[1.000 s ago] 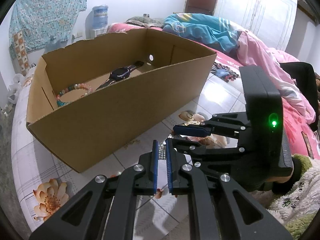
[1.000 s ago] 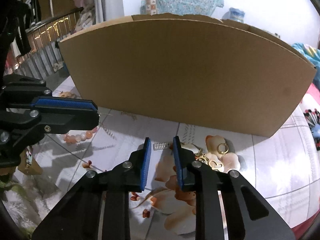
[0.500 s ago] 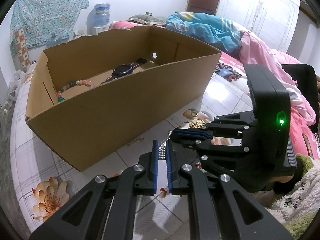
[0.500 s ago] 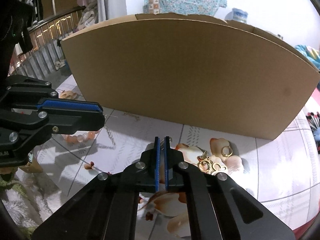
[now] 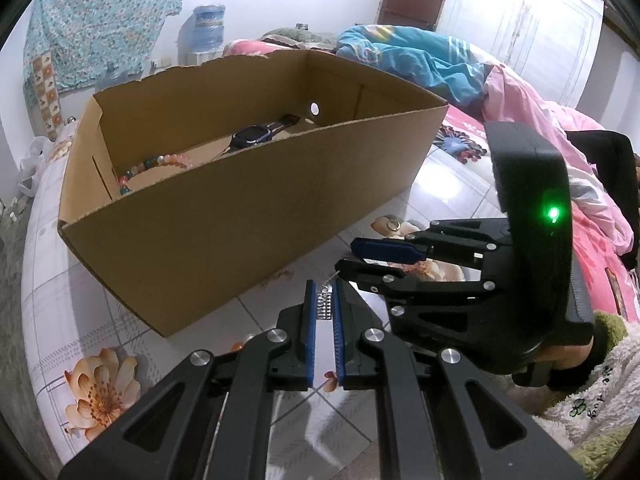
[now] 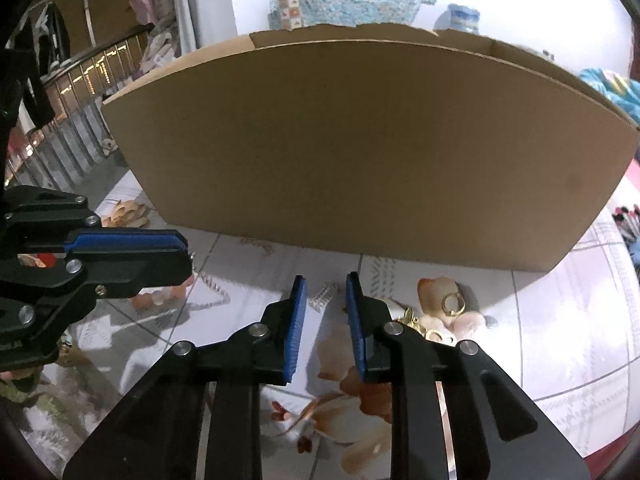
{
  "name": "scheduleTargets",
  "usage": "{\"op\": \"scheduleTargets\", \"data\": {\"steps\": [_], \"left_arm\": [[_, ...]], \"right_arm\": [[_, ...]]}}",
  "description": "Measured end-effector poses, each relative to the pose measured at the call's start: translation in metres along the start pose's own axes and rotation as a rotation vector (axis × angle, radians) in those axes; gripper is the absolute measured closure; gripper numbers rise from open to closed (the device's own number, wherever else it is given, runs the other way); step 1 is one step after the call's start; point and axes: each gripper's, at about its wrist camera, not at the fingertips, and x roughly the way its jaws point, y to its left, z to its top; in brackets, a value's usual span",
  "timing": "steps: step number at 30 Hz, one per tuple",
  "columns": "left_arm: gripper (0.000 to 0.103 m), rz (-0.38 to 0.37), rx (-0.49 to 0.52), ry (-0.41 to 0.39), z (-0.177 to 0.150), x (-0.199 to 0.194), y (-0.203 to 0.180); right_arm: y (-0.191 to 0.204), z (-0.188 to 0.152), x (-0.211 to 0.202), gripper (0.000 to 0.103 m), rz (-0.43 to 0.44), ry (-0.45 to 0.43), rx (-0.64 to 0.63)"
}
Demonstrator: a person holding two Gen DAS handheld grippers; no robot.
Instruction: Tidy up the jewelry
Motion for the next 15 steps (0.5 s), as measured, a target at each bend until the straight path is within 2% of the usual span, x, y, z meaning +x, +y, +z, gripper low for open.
{"op": "scheduleTargets", "data": {"steps": [4, 15], "left_arm": [[0.096, -0.004, 0.002, -0.001, 0.0, 0.0, 0.0], [0.096, -0.009, -0.007, -0.015, -0.001, -0.001, 0.003]], "right_arm": [[0.003, 0.004, 0.002, 0.095, -0.014, 0.003, 0.012], [-0.007, 0.005, 0.003, 0.101, 0.015, 0.005, 0.056]]}}
